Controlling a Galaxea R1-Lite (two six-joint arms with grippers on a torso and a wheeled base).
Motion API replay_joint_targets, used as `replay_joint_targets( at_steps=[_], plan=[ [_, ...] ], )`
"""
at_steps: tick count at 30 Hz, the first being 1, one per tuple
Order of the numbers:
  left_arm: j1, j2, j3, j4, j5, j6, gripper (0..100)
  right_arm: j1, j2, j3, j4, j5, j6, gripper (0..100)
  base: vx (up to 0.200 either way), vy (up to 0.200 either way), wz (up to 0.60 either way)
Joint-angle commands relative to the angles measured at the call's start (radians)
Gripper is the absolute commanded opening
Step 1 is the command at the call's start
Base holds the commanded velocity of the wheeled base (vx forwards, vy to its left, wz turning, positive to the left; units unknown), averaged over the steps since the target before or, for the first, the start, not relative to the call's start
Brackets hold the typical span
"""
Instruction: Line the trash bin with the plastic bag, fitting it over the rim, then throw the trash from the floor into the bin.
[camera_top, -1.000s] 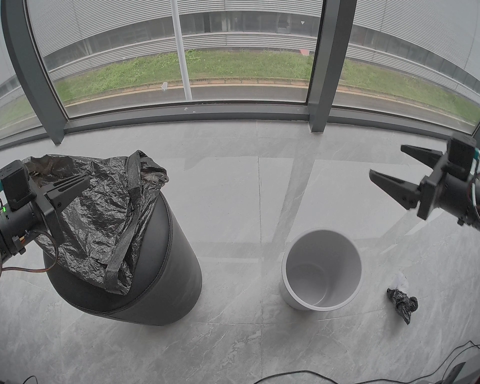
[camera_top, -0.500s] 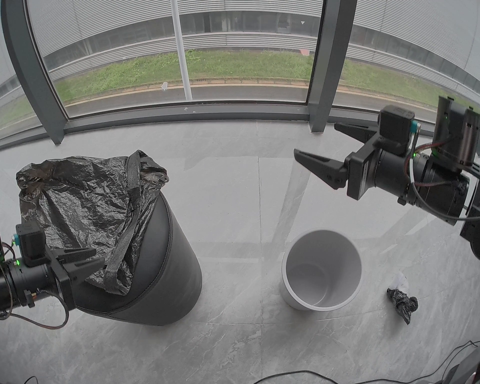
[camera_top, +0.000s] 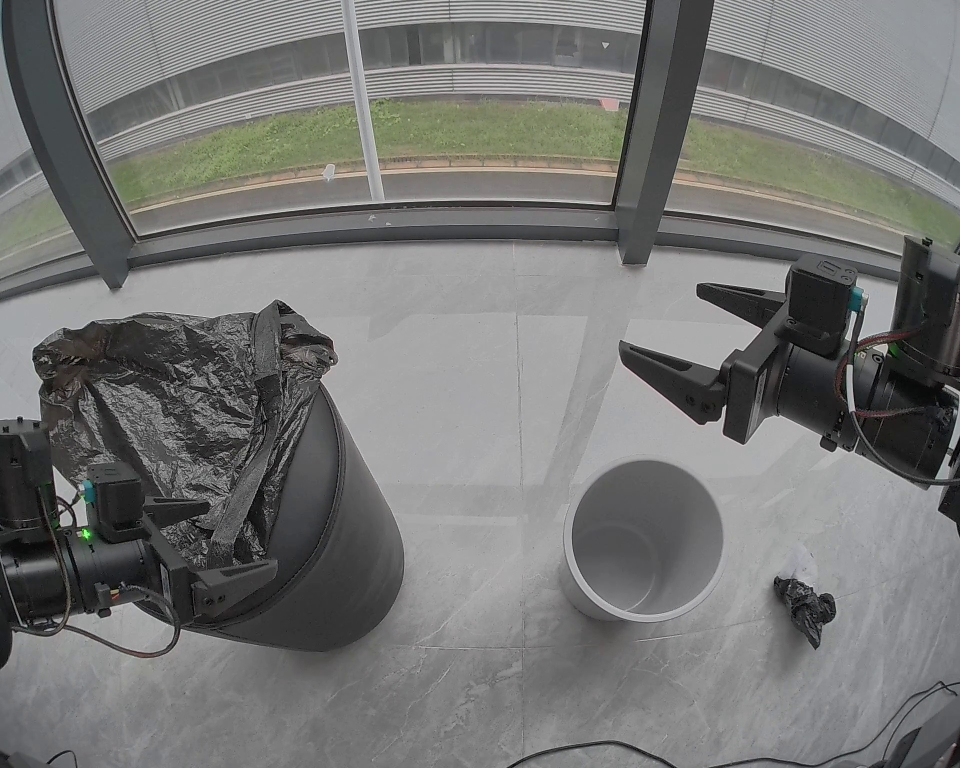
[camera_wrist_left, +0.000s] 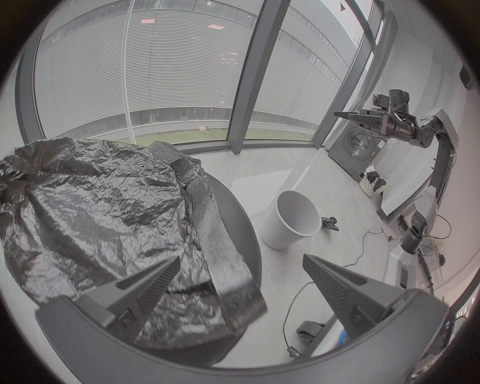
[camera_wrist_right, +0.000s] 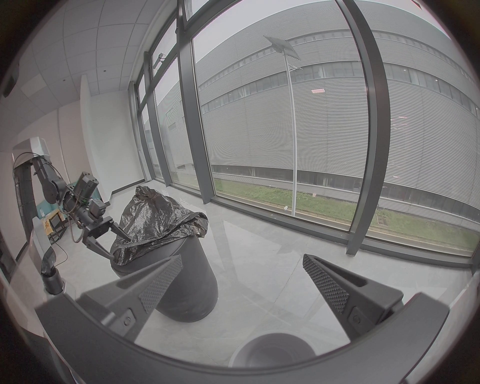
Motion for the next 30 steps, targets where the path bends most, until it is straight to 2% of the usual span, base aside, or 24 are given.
replay_joint_targets(
  at_steps=[1, 14, 15, 19, 30],
  plan=[
    [0.005, 0.124, -0.025, -0.068, 0.004, -0.012, 100, -0.004, -0.032, 0.016, 0.000, -0.002, -0.001, 100, 0.000, 0.000, 0.00],
    [0.033, 0.208, -0.025, -0.124, 0.006, -0.008, 100, -0.013, -0.088, 0.067, 0.000, -0.015, -0.001, 100, 0.000, 0.000, 0.00],
    [0.034, 0.209, -0.025, -0.126, 0.006, -0.008, 0, -0.015, -0.088, 0.069, 0.000, -0.015, -0.001, 100, 0.000, 0.000, 0.00],
    [0.051, 0.240, -0.022, -0.184, 0.006, -0.008, 0, -0.038, -0.111, 0.095, -0.002, -0.014, -0.001, 100, 0.000, 0.000, 0.00],
    [0.086, 0.194, -0.014, -0.193, -0.001, -0.006, 0, -0.048, -0.115, 0.115, -0.002, -0.012, -0.001, 100, 0.000, 0.000, 0.00]
  ],
)
